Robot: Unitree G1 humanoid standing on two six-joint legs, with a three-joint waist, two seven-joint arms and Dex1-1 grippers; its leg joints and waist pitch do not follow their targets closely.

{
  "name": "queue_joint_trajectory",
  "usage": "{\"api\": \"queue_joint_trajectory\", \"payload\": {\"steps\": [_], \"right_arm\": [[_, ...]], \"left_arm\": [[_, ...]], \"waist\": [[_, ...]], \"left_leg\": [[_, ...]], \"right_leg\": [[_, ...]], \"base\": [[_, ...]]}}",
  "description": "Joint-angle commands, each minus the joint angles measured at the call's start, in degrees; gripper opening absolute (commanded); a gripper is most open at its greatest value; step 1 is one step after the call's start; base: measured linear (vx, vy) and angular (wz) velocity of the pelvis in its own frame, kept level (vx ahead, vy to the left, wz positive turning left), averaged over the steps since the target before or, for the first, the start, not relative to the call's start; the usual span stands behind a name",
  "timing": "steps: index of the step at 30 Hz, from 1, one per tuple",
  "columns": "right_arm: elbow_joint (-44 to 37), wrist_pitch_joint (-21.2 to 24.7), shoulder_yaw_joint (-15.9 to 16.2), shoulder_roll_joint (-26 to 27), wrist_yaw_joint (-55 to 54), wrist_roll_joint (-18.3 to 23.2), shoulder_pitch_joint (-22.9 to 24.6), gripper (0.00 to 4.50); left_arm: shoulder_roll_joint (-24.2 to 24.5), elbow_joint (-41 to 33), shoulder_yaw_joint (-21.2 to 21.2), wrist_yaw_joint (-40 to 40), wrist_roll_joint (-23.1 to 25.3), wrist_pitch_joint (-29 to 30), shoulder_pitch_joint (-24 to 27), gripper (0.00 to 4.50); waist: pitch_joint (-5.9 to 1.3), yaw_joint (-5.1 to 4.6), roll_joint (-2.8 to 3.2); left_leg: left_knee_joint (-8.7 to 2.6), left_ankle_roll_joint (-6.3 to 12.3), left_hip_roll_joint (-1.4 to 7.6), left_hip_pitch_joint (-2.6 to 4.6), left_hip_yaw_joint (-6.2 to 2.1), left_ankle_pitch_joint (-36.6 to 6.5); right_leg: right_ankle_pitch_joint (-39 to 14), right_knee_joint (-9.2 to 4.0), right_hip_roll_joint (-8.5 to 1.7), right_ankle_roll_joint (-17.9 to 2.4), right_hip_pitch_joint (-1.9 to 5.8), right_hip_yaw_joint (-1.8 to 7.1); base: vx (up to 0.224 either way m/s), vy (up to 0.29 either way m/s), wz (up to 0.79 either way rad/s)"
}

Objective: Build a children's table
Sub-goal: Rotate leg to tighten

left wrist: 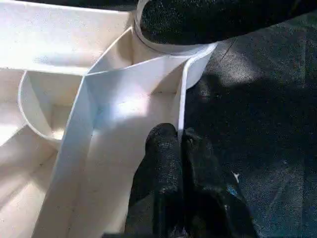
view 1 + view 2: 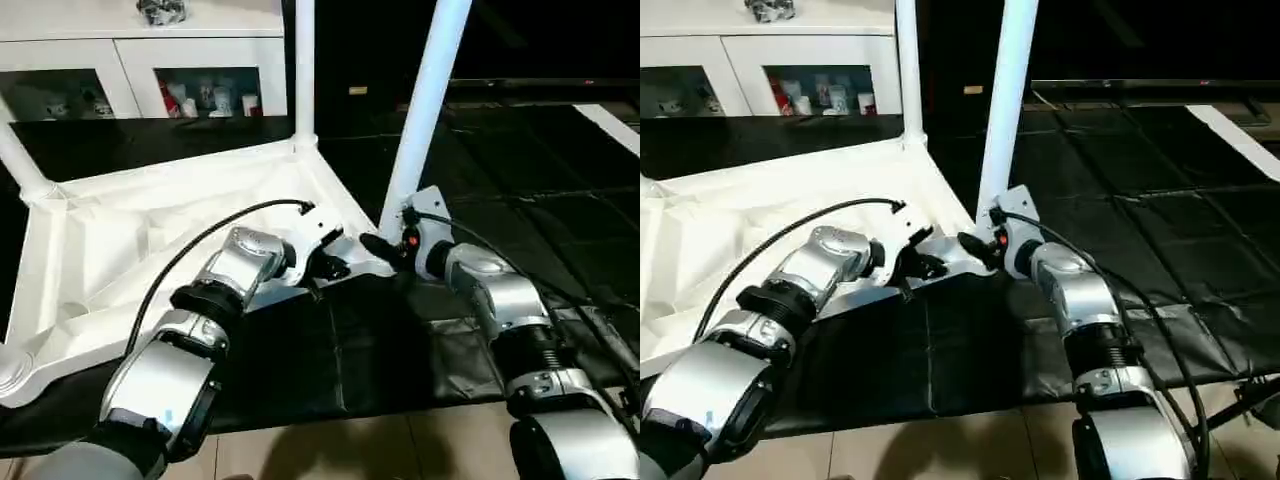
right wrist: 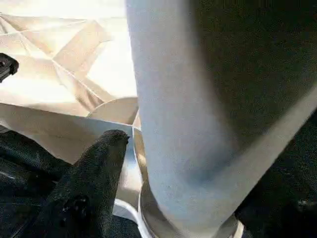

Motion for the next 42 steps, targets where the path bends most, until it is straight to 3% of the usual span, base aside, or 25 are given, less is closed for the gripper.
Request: {"api": "queue_joint_trajectory", "payload": {"steps": [1, 8, 9, 16, 19, 24, 30, 42], "right_arm": [[-1.4, -0.2, 5.3, 3.5, 6.5, 2.1, 1.4, 3.63], [-4.7, -0.7, 5.2, -0.1, 13.7, 3.8, 3.5, 4.27], [-5.9, -1.7, 5.4, -2.3, 18.1, 4.8, 4.3, 4.4], [-9.0, -3.6, 6.3, -8.4, 29.8, 6.2, 6.4, 4.4], [-9.5, -1.2, 7.4, -12.2, 37.5, 7.4, 6.3, 4.4], [-9.4, -1.9, 9.2, -14.2, 42.8, 7.9, 5.5, 4.4], [-8.3, -1.9, 10.9, -14.5, 44.6, 7.4, 5.1, 4.4], [-6.2, -1.2, 11.0, -14.7, 47.6, 8.8, 3.9, 3.28]], "left_arm": [[-1.8, -2.7, 0.3, -1.8, -2.1, -2.8, -1.3, 0.0], [1.4, -3.2, -1.9, -7.5, -0.8, -7.0, 0.3, 0.0], [3.0, -3.8, -3.0, -11.6, -0.6, -9.9, 1.2, 0.0], [7.1, -6.2, -5.4, -23.6, -1.1, -14.7, 3.1, 0.0], [9.7, -7.5, -7.6, -30.0, -0.8, -16.6, 4.0, 0.0], [11.0, -8.1, -8.8, -33.5, -0.6, -18.3, 4.6, 0.0], [11.3, -8.7, -8.9, -34.6, -0.9, -18.5, 4.9, 0.0], [11.6, -9.4, -9.3, -35.3, -1.0, -18.6, 5.3, 0.0]], "waist": [[-4.18, 0.38, -0.4], [-4.21, 0.68, -0.38], [-4.21, 0.77, -0.32], [-4.11, 1.72, -0.11], [-4.1, 2.18, -0.14], [-4.19, 3.25, -0.15], [-4.25, 3.44, -0.33], [-4.3, 3.45, -0.33]], "left_leg": [[-3.33, 4.06, 0.99, -0.15, -0.24, -6.5], [-3.31, 5.36, 1.14, -0.18, -0.16, -6.2], [-3.33, 5.27, 1.26, -0.2, -0.23, -6.5], [-3.36, 4.85, 1.69, 0.13, -0.09, -8.0], [-3.41, 4.76, 1.8, 0.2, -0.13, -8.2], [-3.38, 4.07, 1.86, 0.22, -0.14, -8.0], [-3.37, 3.47, 1.77, 0.06, -0.22, -7.4], [-3.3, 3.65, 1.72, 0.06, -0.19, -7.0]], "right_leg": [[-12.0, -4.5, -4.2, -11.1, 4.07, 3.11], [-9.6, -4.26, -4.18, -12.0, 4.22, 3.1], [-9.9, -4.26, -4.24, -12.0, 4.21, 3.09], [-11.0, -4.21, -4.3, -12.1, 3.82, 3.19], [-10.9, -4.11, -4.29, -12.3, 3.76, 3.25], [-10.6, -3.92, -4.42, -12.3, 3.67, 3.27], [-11.5, -3.88, -4.48, -11.6, 3.77, 3.21], [-12.0, -3.95, -4.33, -11.1, 3.68, 3.14]], "base": [[0.0, 0.0, 0.0], [0.0, 0.0, 0.0], [0.0, 0.0, 0.0], [0.0, 0.0, 0.0], [0.0, 0.0, 0.0], [0.0, 0.0, 0.0], [0.0, 0.0, 0.0], [0.0, 0.0, 0.0]]}}
